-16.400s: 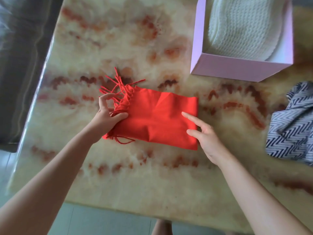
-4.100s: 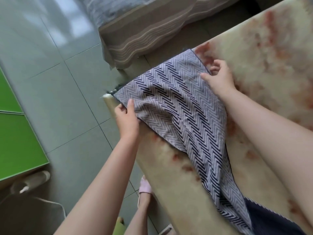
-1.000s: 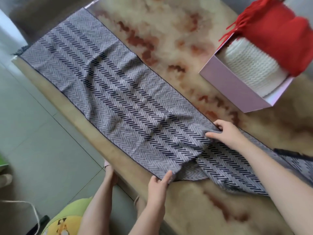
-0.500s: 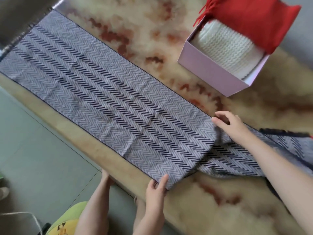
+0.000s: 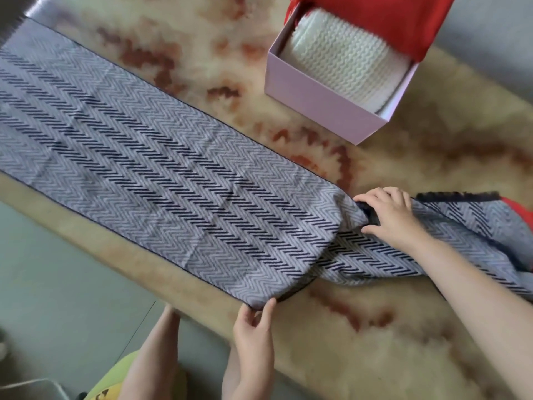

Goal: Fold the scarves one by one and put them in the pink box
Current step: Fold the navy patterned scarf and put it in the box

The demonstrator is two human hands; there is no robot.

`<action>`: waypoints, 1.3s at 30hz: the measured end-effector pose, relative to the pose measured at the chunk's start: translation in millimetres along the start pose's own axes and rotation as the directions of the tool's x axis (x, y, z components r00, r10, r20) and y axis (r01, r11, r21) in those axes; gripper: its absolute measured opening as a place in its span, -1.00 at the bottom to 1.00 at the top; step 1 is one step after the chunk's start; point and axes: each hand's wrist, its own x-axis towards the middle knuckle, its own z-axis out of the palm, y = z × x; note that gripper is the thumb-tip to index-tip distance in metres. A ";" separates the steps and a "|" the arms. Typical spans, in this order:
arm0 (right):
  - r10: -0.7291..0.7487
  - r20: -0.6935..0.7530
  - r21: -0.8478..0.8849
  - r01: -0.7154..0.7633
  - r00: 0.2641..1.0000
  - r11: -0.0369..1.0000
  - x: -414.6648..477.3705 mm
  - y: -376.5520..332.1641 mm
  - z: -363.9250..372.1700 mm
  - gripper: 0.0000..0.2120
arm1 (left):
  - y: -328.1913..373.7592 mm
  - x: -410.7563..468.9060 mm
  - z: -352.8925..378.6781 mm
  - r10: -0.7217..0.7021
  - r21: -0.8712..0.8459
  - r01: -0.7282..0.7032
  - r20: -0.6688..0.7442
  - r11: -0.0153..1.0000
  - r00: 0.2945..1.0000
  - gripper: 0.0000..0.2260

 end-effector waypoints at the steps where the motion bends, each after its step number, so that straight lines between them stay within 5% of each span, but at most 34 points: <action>1: -0.003 -0.009 -0.009 0.003 1.000 1.000 -0.7 2.8 0.9 -0.44 | 0.9 -0.6 -0.4 0.012 -0.021 -0.012 -0.006 1.000 1.000 -0.91; 6: -0.062 -0.196 0.046 0.072 0.979 0.996 -4.8 12.5 7.3 -0.87 | 1.4 3.5 7.3 -0.123 -0.202 0.115 -0.028 0.973 0.992 -0.80; 9: 0.018 -0.258 0.172 0.027 0.966 0.985 -7.1 13.5 7.9 -0.87 | -2.6 3.5 16.8 -0.183 -0.254 0.182 0.017 0.950 0.983 -0.77; 12: -0.018 -0.185 0.223 0.060 0.983 0.973 -8.4 12.2 2.5 -0.71 | -9.8 -0.7 26.9 -0.223 -0.146 0.233 0.081 0.961 0.971 -0.38; 14: -0.062 -0.096 0.211 0.081 0.993 0.974 -9.1 9.8 2.5 -0.61 | -11.6 -6.3 33.5 -0.248 -0.087 0.255 0.083 0.963 0.965 -0.51; 17: -0.067 -0.159 0.191 0.097 0.985 0.977 -7.4 6.9 9.0 -0.76 | -15.2 -8.2 44.3 -0.258 -0.022 0.257 -0.021 0.966 0.966 -0.76; 20: -0.027 -0.207 0.297 0.089 0.978 0.951 -3.4 4.0 8.7 -0.89 | -17.3 -4.6 48.3 -0.239 -0.088 0.236 -0.023 0.968 0.971 -0.71; 24: 0.036 -0.079 0.349 -0.006 0.996 0.937 -0.1 3.9 3.1 -0.60 | -22.7 -4.1 45.0 -0.258 -0.090 0.260 0.036 0.961 0.966 -0.57; 26: 0.047 -0.028 0.281 -0.037 0.999 0.959 -0.4 5.9 6.2 -0.62 | -25.5 -6.1 42.7 -0.298 -0.075 0.302 0.065 0.950 0.952 -0.58; 31: 0.076 -0.272 0.414 0.045 0.959 0.909 -8.1 4.8 6.5 -0.92 | -25.2 -11.2 45.6 -0.330 -0.174 0.332 0.042 0.927 0.943 -0.82; 35: 0.109 -0.355 0.529 0.103 0.928 0.843 -13.4 -0.6 -14.1 -0.92 | -11.1 -20.3 47.1 -0.317 -0.417 0.304 0.040 0.856 0.948 -0.86; 39: 0.159 -0.318 0.594 0.066 0.935 0.802 -10.9 -6.8 -29.4 -0.89 | -13.0 -20.6 39.5 -0.308 -0.398 0.294 0.028 0.869 0.951 -0.90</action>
